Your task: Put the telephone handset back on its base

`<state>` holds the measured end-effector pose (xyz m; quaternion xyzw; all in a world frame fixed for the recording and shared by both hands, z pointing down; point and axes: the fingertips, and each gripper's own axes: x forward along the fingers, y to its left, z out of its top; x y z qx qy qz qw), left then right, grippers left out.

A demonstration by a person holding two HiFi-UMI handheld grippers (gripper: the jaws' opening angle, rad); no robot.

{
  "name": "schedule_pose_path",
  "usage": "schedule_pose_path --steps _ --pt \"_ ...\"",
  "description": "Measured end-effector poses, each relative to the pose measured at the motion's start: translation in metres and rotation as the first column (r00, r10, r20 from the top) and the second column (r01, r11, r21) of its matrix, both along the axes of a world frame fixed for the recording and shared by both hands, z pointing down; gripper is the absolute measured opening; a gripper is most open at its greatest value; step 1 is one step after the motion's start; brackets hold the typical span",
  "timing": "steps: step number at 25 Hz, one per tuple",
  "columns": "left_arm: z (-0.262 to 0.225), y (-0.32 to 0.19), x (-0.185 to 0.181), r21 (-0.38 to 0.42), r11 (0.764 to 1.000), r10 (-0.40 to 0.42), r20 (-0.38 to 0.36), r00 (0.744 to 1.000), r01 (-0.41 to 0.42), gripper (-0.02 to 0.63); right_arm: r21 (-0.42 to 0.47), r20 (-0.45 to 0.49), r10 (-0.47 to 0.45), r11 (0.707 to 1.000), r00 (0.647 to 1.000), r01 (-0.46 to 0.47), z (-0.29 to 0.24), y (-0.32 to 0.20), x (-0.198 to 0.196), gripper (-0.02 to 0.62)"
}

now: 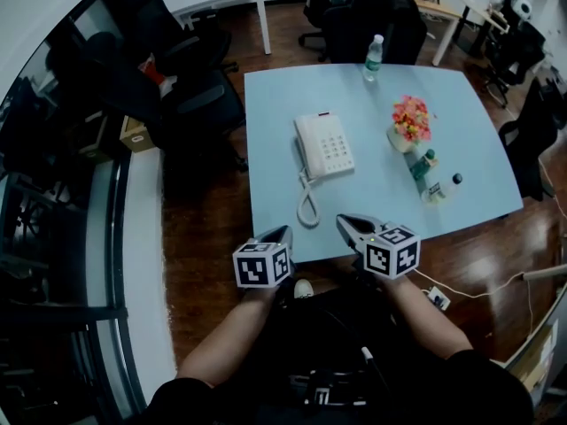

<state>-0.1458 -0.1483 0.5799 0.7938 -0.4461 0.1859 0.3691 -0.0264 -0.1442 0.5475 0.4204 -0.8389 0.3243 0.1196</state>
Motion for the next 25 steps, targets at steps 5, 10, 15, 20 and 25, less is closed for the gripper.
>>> schedule_pose_path --steps 5,10,15,20,25 --pt "-0.005 0.003 0.006 0.014 1.000 0.019 -0.007 1.000 -0.019 0.000 0.004 -0.001 -0.004 1.000 1.000 0.004 0.000 0.008 -0.002 0.015" --pt "-0.007 -0.001 0.016 0.016 1.000 0.024 -0.027 0.999 -0.024 0.000 0.006 -0.017 0.002 1.000 1.000 -0.002 0.001 0.010 0.002 0.015" --pt "-0.005 0.000 0.021 0.020 0.999 0.034 -0.027 0.999 -0.033 0.000 0.023 -0.035 -0.006 1.000 0.999 0.006 -0.002 0.010 0.004 0.015" --pt "-0.004 -0.001 0.020 0.017 0.999 0.033 -0.018 0.999 -0.033 0.000 0.028 -0.041 0.002 1.000 0.999 -0.001 -0.004 0.009 0.006 0.015" --pt "0.000 0.001 0.029 0.007 0.999 0.041 -0.016 0.999 -0.041 0.000 0.031 -0.044 -0.008 0.999 0.999 0.010 -0.007 0.010 0.010 0.015"
